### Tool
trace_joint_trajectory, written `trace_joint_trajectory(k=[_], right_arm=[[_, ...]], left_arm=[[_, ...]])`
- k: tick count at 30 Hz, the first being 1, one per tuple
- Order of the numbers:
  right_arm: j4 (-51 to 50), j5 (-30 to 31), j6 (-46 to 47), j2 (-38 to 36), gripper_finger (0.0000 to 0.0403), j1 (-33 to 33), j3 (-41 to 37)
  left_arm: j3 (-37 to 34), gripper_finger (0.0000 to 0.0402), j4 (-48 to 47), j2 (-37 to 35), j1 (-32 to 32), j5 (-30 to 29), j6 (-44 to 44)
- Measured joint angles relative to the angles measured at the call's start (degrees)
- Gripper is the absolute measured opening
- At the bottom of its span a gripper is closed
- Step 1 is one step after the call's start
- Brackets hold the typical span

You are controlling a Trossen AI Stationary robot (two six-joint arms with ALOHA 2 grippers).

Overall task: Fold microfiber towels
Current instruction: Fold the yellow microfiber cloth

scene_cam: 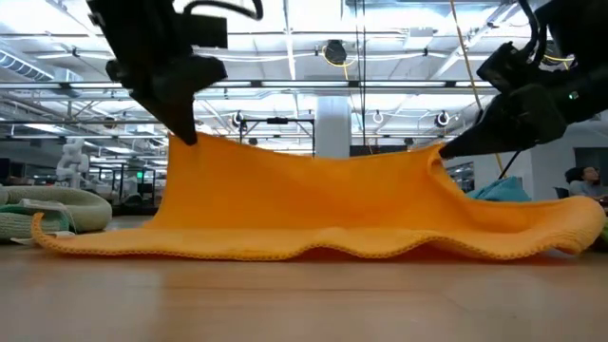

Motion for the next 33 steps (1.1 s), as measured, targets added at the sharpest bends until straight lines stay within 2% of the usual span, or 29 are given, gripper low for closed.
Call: trace_joint_trajectory(k=[5,9,12,17,20,22,25,29,33], right_arm=[[-1.4,-0.06,4.15,-1.61,0.0153,0.52,0.81],[-7.92,-0.43,8.22,-4.26,0.0176,1.6,3.31],[-12.86,-5.13,14.06,-5.94,0.0176,2.78,5.12],[-14.5,-17.6,23.46,-6.42,0.0163,7.41,5.27],[-15.22,-21.37,29.01,-5.47,0.016,11.7,5.27],[-15.27,-21.35,31.78,-4.14,0.016,14.55,5.27],[-15.91,-21.3,34.3,-1.56,0.016,18.02,5.27],[-15.9,-21.7,35.04,2.16,0.016,22.05,5.25],[-14.79,-20.52,33.16,5.87,0.016,24.24,5.2]], left_arm=[[-0.66,0.0036,-0.13,0.0,0.72,0.34,-1.08],[0.43,0.0075,-1.02,-1.37,0.51,0.52,1.49],[1.34,0.0095,-0.88,-3.38,0.13,0.55,3.96],[2.46,0.0107,0.6,-7.27,-0.89,0.48,4.97],[2.59,0.0108,11.01,-7.56,-1.87,-0.28,9.16],[2.46,0.0108,20.1,-6.83,-2.76,-0.29,16.32],[2.65,0.0108,38.51,-3.39,-3.0,1.08,29.58],[2.52,0.0108,58.98,2.89,-2.13,5.83,44.89],[2.56,0.0108,71.01,9.26,0.31,13.2,51.72]])
